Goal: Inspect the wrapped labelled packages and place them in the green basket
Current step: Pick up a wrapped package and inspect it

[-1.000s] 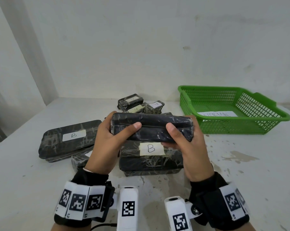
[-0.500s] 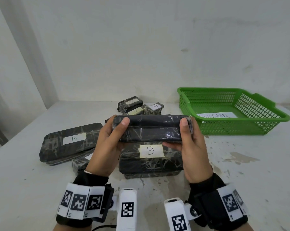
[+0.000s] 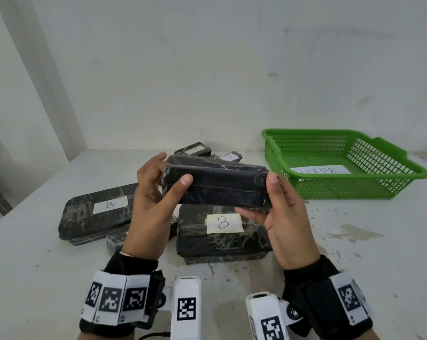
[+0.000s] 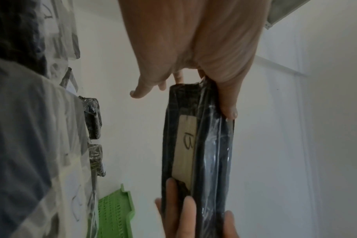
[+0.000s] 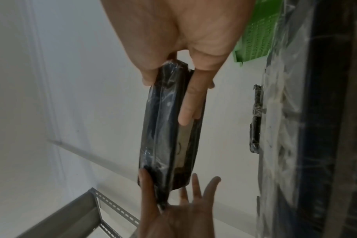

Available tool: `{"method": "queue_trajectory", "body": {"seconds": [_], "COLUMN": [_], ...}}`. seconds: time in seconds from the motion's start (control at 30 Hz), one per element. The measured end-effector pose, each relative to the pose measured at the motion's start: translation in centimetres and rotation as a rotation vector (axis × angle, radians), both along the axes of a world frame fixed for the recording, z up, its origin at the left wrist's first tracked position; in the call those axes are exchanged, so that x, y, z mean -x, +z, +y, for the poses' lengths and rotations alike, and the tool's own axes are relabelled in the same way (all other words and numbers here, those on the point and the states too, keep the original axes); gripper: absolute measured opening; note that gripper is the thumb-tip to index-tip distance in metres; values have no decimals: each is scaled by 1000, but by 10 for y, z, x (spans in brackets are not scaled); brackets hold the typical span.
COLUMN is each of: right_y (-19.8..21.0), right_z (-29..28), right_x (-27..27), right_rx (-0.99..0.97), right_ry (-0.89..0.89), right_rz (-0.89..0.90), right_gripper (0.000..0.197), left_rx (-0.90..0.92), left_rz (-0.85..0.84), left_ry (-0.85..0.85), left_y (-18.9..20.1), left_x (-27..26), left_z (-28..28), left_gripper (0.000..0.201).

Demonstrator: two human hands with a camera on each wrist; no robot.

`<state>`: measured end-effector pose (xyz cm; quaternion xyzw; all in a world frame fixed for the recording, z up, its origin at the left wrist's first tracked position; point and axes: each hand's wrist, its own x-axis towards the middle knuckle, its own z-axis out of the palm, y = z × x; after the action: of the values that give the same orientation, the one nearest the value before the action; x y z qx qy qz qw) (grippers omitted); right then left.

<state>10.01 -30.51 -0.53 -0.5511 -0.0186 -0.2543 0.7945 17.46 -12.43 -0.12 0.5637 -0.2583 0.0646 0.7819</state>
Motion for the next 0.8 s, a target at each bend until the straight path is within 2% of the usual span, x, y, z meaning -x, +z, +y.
{"method": "queue_trajectory", "body": {"seconds": [0.07,0.17,0.3,0.4,0.47,0.5,0.63,0.8], "right_y": [1,-2,-2,-2,-2,-2,-5,-6], "right_z": [-2,-4,-3,-1,0,1,-1,-2], "right_x": [0,0,2,1,1,1,1,1], "right_rx": [-27,64,118,145,179,189,244,220], "right_ry": [-10,-51,-55,-46,-48,-47,-73,-74], "right_rz": [-59,-76,-89,-75,-45,-32,-29,-15], "right_gripper": [21,9,8,12,31,34,8,4], "left_rx": [5,62,75,54,53,58,82,42], "left_rz": [-6,91,114,83,61,50,48,56], "left_ry": [-51,-145,-121,-93,-70,-61,-99,-84], "left_y": [1,3,0,-1,-2,-2,-1,-2], "left_x": [0,2,0,0,0,0,0,-1], "left_z": [-1,-3,-6,-5,-4,-3,-2,-2], "left_gripper": [40,47,21,18,16,19,30,28]}}
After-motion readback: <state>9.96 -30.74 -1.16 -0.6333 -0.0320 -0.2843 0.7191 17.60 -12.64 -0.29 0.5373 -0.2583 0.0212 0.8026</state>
